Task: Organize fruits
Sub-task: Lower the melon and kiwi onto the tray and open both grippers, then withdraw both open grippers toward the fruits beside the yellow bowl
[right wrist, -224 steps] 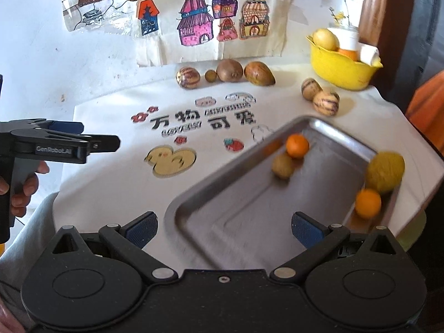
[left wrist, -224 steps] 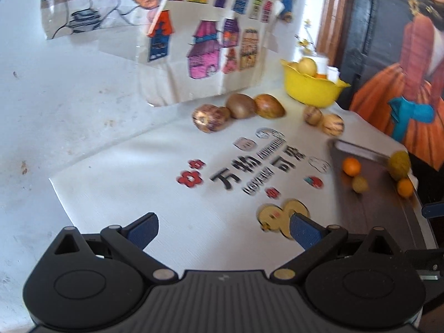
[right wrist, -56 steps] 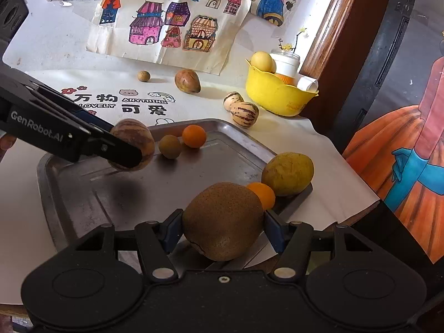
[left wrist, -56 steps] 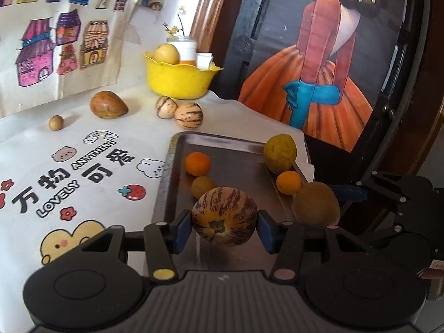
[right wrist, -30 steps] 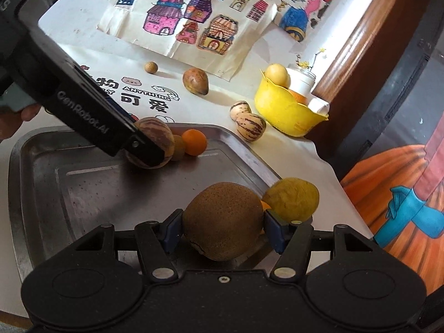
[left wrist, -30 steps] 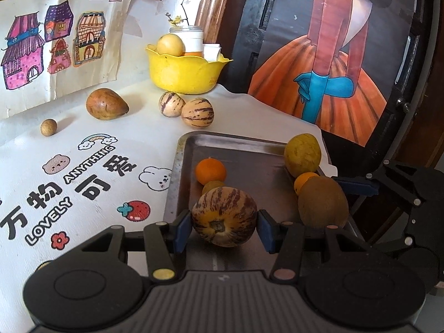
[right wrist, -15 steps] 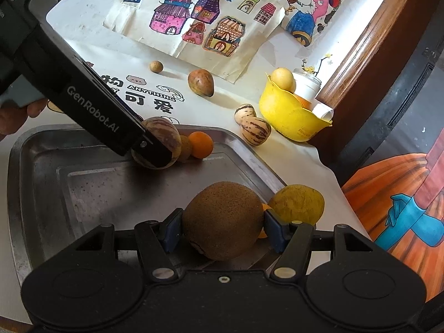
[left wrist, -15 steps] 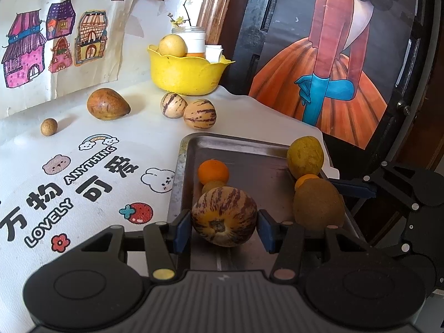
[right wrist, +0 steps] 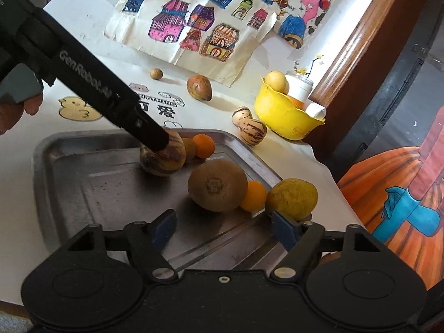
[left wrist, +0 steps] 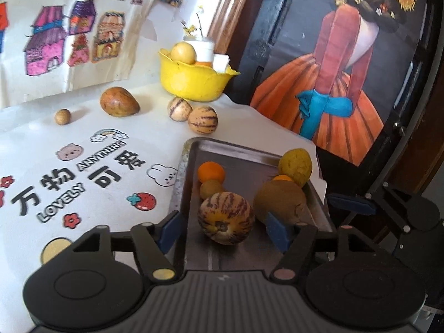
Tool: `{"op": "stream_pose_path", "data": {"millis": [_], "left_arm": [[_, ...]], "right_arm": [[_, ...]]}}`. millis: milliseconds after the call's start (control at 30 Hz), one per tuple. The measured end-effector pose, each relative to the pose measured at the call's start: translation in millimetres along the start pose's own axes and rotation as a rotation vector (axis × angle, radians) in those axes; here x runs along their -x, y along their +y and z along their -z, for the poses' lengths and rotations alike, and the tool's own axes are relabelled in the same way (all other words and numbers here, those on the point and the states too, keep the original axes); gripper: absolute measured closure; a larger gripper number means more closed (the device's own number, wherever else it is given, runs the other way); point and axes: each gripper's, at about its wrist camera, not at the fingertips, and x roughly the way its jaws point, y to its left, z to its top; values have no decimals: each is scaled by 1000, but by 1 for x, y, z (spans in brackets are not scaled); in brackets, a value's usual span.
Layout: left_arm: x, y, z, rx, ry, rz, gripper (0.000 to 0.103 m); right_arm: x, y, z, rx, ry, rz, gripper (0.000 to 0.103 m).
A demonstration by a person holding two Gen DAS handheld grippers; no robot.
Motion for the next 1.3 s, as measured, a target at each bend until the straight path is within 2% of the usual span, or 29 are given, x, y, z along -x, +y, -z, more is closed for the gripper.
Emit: {"op": "stream_pose_path", "data": {"millis": [267, 300, 567, 733, 933, 1100, 1300], "left_arm": [[40, 9, 9, 52, -68, -69, 1], [46, 10, 12, 58, -79, -81, 1], [82, 13, 33, 34, -101, -177, 0], [101, 15, 51, -21, -92, -259, 0], [122, 26, 66, -20, -62, -326, 0], [136, 35, 70, -19, -60, -401, 0], [150, 53, 70, 60, -68, -456, 0]], "right_arm": [[30, 9, -1, -53, -20, 2, 5], [33, 10, -1, -64, -22, 3, 5], [58, 28, -2, -160, 25, -38, 1], [70, 38, -3, -225, 89, -74, 1], [80, 49, -6, -308, 137, -144, 1], [82, 59, -15, -350, 143, -213, 1], [79, 69, -30, -392, 88, -238, 1]]}}
